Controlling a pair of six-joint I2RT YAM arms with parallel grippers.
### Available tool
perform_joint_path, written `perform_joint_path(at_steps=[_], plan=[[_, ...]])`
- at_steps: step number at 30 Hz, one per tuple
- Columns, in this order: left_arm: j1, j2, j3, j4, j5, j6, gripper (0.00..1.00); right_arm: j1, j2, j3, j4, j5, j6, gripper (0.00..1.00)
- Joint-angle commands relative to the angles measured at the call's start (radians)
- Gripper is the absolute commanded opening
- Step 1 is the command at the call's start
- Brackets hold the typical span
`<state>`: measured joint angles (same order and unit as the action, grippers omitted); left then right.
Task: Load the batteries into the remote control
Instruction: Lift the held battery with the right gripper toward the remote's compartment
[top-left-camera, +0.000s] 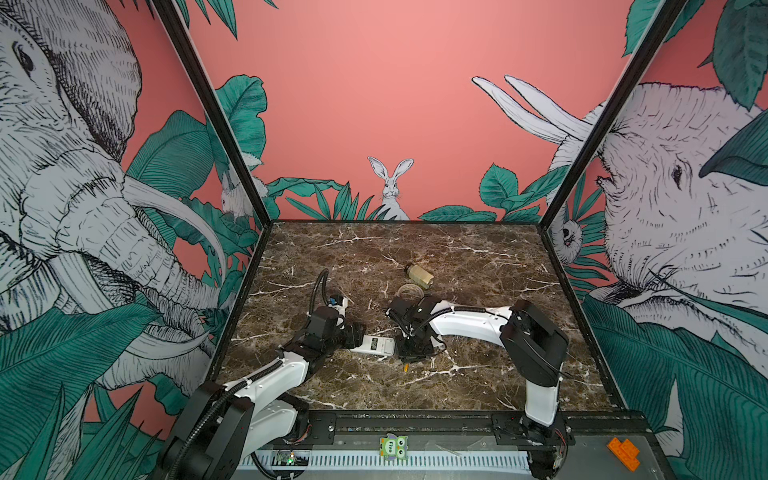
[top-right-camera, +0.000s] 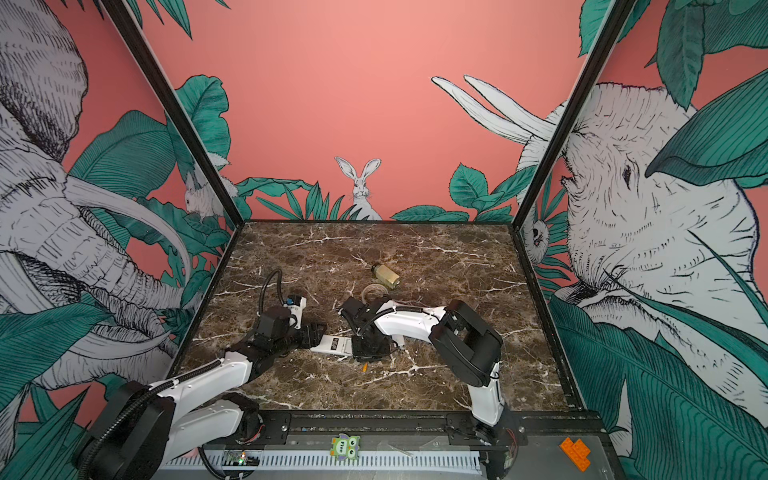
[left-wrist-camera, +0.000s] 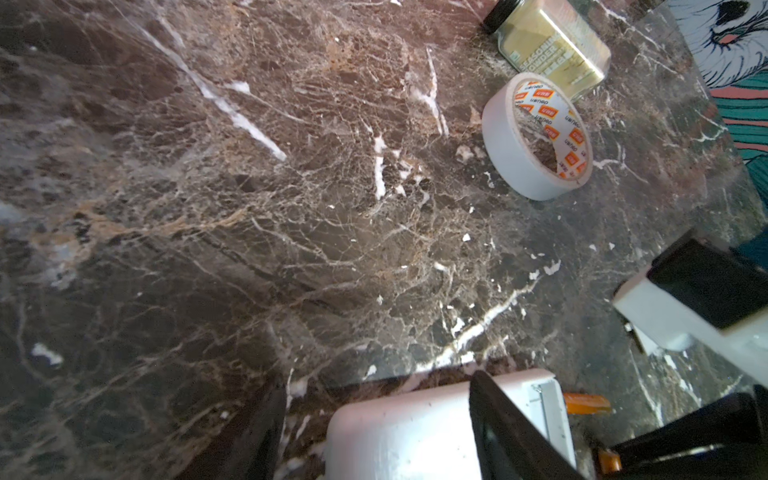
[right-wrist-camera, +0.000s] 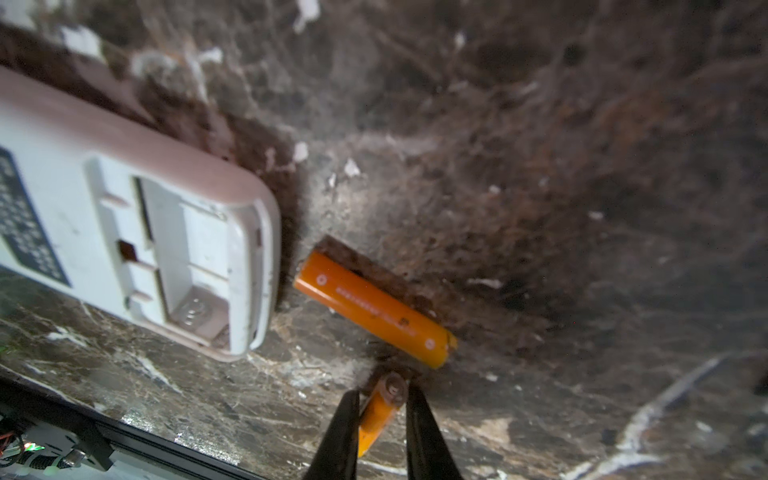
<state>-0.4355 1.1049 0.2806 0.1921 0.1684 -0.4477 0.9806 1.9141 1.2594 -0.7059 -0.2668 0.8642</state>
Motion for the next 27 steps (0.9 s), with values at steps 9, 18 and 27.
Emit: perform_joint_path(at_steps=[9,18,27], plan=[[0.004,-0.080,-0.038,0.046,0.019,-0.002,0.70,-0.012,0.015,-0.044,-0.007,0.001,0.004,0.10],[0.004,-0.081,0.018,-0.058,0.051,-0.013,0.70,0.028,-0.062,-0.031,0.024,0.024,-0.018,0.00],[0.009,-0.063,0.020,-0.098,0.065,-0.062,0.68,0.067,-0.117,0.027,0.085,0.118,-0.035,0.00]])
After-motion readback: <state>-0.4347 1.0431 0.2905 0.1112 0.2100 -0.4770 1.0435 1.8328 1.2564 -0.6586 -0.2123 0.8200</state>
